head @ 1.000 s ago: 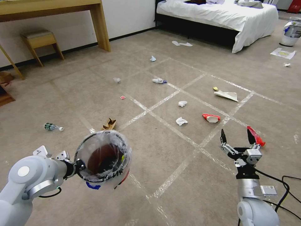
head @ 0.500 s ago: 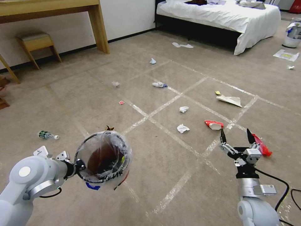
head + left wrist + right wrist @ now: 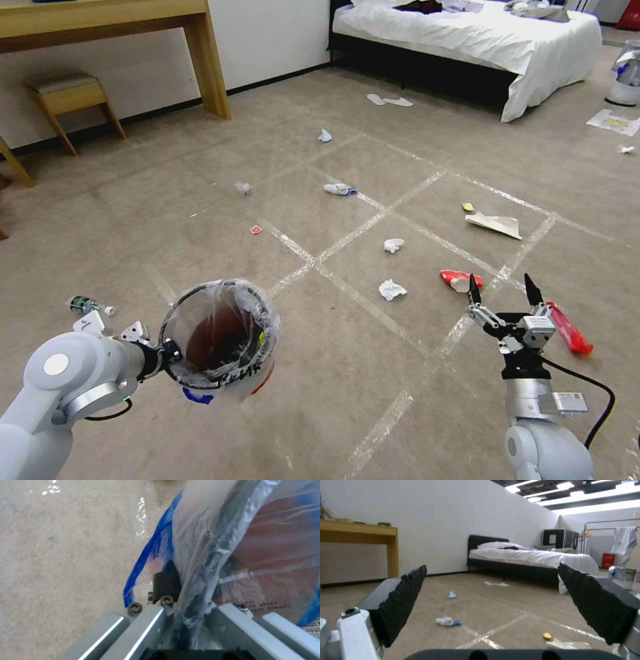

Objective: Pick up the trash bin and place the garbage on the floor into it.

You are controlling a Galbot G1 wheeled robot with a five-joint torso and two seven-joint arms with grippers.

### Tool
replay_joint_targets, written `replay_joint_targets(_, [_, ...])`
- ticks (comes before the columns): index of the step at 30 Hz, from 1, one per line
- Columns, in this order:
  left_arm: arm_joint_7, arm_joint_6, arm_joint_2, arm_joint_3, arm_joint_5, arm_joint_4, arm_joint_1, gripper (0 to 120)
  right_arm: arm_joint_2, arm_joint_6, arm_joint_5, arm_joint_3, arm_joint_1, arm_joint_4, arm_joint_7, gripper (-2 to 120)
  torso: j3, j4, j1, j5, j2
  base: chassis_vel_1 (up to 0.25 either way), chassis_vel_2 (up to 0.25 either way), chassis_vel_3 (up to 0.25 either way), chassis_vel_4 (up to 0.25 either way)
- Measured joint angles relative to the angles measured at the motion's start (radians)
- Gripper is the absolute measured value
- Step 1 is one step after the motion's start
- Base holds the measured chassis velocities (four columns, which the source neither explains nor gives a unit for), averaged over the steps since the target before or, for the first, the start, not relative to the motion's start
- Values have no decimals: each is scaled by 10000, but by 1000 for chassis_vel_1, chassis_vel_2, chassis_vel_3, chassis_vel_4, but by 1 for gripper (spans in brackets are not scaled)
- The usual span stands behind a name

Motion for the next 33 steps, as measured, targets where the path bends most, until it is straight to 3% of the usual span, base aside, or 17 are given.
replay_joint_targets(23, [29, 24, -87, 99, 108, 134, -71, 0, 0, 45, -38, -34, 64, -129, -109, 100, -1, 0, 0, -2, -2, -174, 182, 174, -175])
replay_joint_targets(33, [42, 26, -130, 99, 155, 131, -36, 0, -23, 43, -90, -62, 124, -225, -45, 100, 0, 1, 1, 0, -1, -112, 109, 107, -106])
